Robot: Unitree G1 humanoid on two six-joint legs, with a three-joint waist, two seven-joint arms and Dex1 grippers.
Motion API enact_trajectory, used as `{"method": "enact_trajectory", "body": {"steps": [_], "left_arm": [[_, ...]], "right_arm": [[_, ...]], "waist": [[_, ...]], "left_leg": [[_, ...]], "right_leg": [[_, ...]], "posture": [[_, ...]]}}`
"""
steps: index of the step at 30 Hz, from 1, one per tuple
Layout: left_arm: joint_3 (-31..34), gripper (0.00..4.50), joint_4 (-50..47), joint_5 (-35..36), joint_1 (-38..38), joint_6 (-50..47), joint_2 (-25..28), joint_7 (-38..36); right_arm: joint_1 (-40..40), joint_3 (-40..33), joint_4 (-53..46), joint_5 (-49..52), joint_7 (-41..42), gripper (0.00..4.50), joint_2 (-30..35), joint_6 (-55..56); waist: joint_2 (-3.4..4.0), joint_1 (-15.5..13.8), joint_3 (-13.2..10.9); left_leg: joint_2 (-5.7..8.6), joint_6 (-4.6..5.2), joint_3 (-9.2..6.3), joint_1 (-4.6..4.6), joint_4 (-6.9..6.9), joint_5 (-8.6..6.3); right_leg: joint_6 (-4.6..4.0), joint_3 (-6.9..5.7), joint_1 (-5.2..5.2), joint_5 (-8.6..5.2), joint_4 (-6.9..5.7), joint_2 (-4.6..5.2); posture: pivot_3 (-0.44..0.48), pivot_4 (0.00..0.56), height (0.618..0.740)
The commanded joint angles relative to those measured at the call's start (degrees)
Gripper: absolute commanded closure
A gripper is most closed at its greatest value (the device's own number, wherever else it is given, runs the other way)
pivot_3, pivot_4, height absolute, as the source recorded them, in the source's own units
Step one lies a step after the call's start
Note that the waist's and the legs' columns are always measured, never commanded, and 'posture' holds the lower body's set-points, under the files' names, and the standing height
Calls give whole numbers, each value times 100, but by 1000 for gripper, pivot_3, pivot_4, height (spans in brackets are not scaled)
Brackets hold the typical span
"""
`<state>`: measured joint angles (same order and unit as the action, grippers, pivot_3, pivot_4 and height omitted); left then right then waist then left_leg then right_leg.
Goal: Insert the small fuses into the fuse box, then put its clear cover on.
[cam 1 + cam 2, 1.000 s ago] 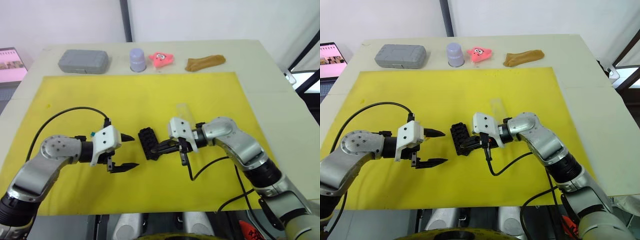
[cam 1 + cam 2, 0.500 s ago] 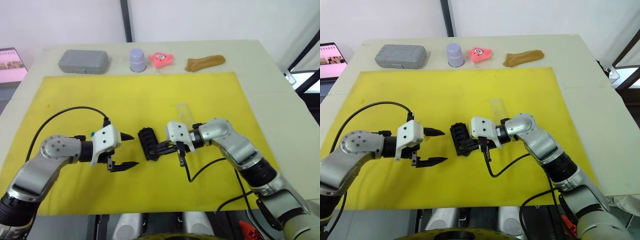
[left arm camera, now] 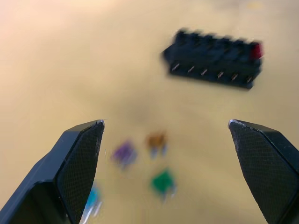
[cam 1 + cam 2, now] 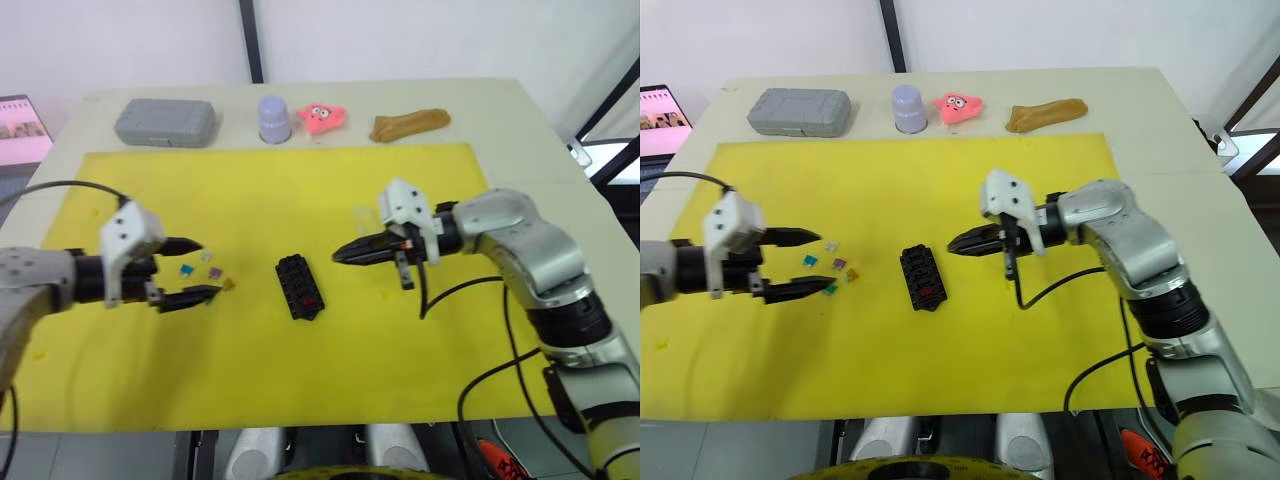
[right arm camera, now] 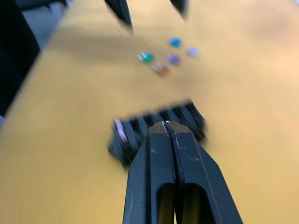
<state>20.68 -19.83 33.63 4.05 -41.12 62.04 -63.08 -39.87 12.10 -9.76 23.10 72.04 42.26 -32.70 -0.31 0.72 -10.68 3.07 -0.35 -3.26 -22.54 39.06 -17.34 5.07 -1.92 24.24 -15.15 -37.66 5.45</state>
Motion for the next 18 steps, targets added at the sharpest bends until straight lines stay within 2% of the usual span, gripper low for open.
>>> {"method": "enact_trajectory", "body": {"steps": [1, 4, 8, 9, 14, 18], "left_arm": [[769, 0, 259, -116, -509, 39, 280, -346], [1692, 0, 1046, -573, -1353, 355, 444, -729], [2182, 0, 1752, -875, -1799, 819, 432, -894], [2236, 0, 1904, -937, -1851, 917, 429, -923], [2237, 0, 2607, -1211, -1958, 1523, 427, -1065], [2014, 0, 2683, -1178, -1757, 1657, 405, -1061]], "right_arm": [[-24, -310, 307, -132, 265, 3636, 365, 435], [14, -610, 990, -334, 489, 2202, 928, 821], [108, -732, 1625, -545, 651, 193, 1327, 1251], [122, -770, 1767, -584, 681, 83, 1384, 1333], [213, -882, 2238, -744, 698, 83, 1523, 1583], [206, -890, 2222, -766, 663, 83, 1480, 1627]], "waist": [[0, 1, 0], [7, 10, -4], [5, 4, -4], [5, 1, -4], [7, 2, -5], [7, 3, -5]], "left_leg": [[0, 1, -1, 0, 0, 0], [0, 0, 5, -1, -2, 0], [-1, 9, 9, -1, -4, -5], [-2, 9, 8, 0, -4, -5], [-2, 9, 9, 0, -6, -7], [-2, 9, 9, -3, -8, -7]], "right_leg": [[0, 0, 0, 0, 0, 0], [-1, 0, 3, 0, 2, 1], [-1, 0, 4, -1, 4, 3], [-1, 0, 1, 0, 4, 4], [-1, 0, 4, -1, 4, 8], [-2, 1, 6, -1, 6, 10]], "posture": [[0, 150, 731], [0, 150, 731], [0, 150, 731], [0, 150, 731], [0, 150, 731], [0, 150, 731]]}}
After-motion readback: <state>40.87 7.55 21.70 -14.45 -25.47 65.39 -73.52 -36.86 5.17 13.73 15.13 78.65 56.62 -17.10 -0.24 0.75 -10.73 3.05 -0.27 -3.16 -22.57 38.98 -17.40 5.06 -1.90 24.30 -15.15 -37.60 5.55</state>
